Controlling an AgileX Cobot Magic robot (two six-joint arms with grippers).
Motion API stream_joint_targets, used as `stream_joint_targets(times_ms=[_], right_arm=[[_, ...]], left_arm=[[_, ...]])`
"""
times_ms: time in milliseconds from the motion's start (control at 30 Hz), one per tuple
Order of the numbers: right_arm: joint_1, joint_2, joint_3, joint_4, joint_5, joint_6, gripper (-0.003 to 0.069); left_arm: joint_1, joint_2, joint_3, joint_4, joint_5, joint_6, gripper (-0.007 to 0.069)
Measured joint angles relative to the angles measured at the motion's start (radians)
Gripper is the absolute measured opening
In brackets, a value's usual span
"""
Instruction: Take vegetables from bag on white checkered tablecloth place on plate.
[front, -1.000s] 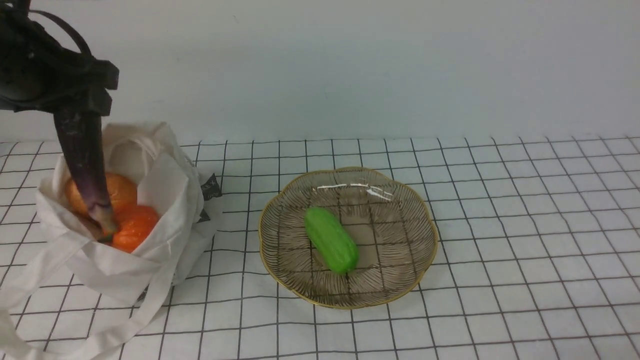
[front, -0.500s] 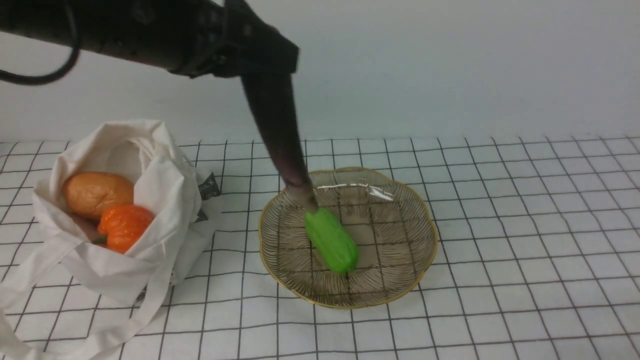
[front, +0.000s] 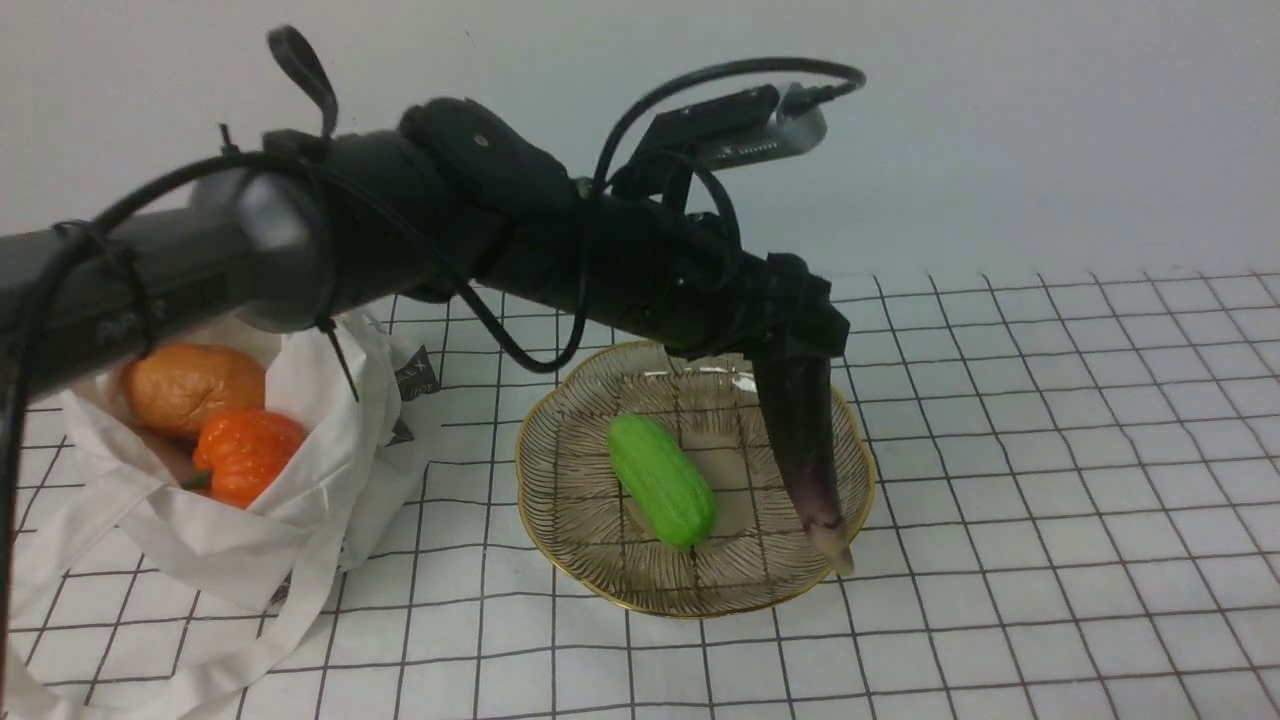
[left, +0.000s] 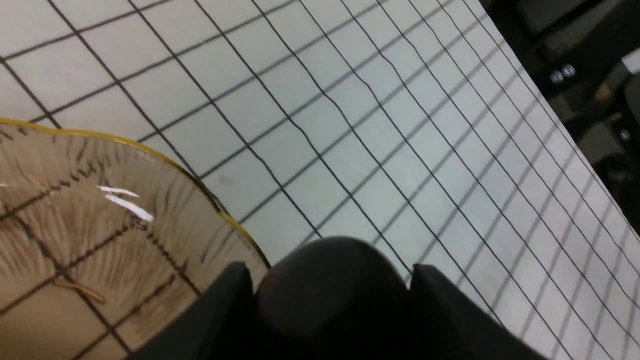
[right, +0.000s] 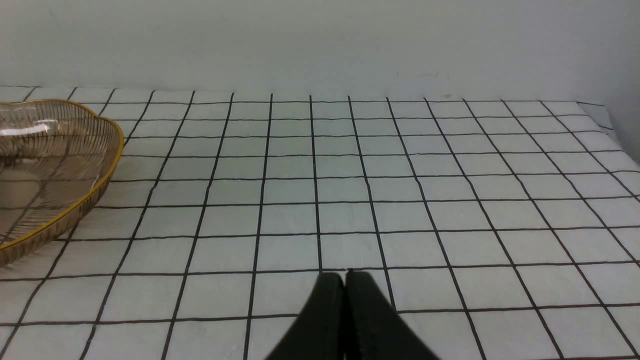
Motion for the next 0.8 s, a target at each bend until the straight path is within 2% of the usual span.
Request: stream_joint_targets(times_ms=[200,433,567,700,767,800], right_arm=[[0.000,0.000,0.000,0.000,0.000,0.000,-0.0014],[0.000,0.000,0.000,0.000,0.000,0.000,-0.0014],[0.000,0.000,0.000,0.000,0.000,0.000,-0.0014],[0.000,0.000,0.000,0.000,0.000,0.000,-0.0014],[0.000,0.000,0.000,0.000,0.000,0.000,-0.0014],[0.000,0.000,0.000,0.000,0.000,0.000,-0.0014]], left_arm=[[0.000,0.054,0.000,0.017,-0.103,0.000,0.0370],[0.001,0.073,0.000,0.043,-0.203,0.001,0.0546],[0.006,0.069,0.000,0.054,-0.196,0.001,0.0587],[0.026,0.034,0.000,0.109,-0.151,-0.003,0.0549],[0.054,-0.032,0.000,0.179,-0.095,-0.031,0.0448],[0.073,-0.074,0.000,0.226,-0.061,-0.057,0.0356]])
